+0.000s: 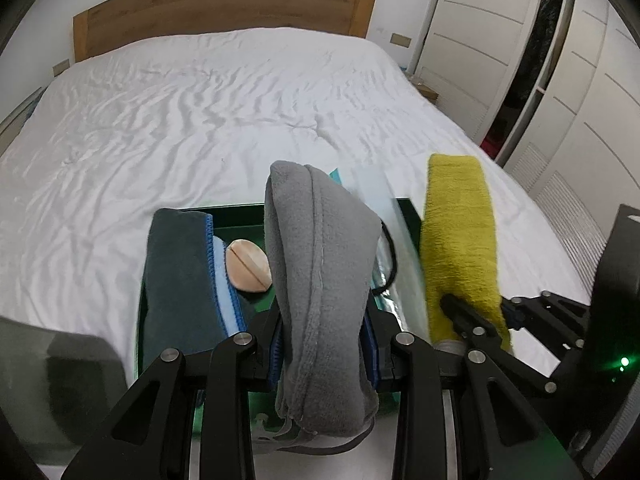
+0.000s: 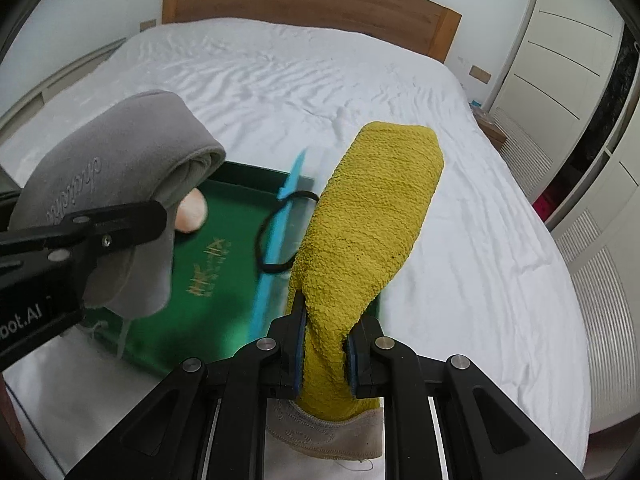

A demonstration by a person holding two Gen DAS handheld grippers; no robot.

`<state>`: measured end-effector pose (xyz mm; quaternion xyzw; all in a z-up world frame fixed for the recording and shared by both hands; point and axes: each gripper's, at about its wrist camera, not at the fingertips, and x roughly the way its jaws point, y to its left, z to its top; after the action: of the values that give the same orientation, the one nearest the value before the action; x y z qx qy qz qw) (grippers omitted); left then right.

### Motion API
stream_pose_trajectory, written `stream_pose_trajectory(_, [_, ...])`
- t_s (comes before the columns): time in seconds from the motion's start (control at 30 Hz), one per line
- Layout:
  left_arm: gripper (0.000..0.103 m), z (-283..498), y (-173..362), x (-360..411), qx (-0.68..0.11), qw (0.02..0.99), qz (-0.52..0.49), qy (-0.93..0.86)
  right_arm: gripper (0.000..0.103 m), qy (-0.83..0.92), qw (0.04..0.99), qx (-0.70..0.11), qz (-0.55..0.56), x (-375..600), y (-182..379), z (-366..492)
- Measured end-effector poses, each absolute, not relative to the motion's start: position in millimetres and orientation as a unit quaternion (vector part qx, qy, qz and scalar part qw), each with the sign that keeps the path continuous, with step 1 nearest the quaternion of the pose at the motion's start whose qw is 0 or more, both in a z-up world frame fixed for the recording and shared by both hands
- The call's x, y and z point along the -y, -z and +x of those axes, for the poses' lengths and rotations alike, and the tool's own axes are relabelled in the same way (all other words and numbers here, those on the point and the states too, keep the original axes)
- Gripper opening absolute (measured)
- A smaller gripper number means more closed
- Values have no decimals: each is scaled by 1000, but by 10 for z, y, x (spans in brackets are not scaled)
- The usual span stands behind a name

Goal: Organize soft objects
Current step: 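Lower the eye mask and yellow towel into the tray with both tools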

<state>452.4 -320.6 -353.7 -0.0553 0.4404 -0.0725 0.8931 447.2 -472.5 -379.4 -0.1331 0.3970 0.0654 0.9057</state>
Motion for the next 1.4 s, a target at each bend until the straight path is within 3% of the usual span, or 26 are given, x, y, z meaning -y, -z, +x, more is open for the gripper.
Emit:
stream_pose_trajectory(0.63, [28,4835,4026,3368,-483,873,-46,45,15,-52,878,-453,-145,4549,4265,5105])
stream_pose_trajectory(1.4, [28,4876,4273,3288,-507,860,-46,32,15,-108,881,-437,-145,4571,4341,5260])
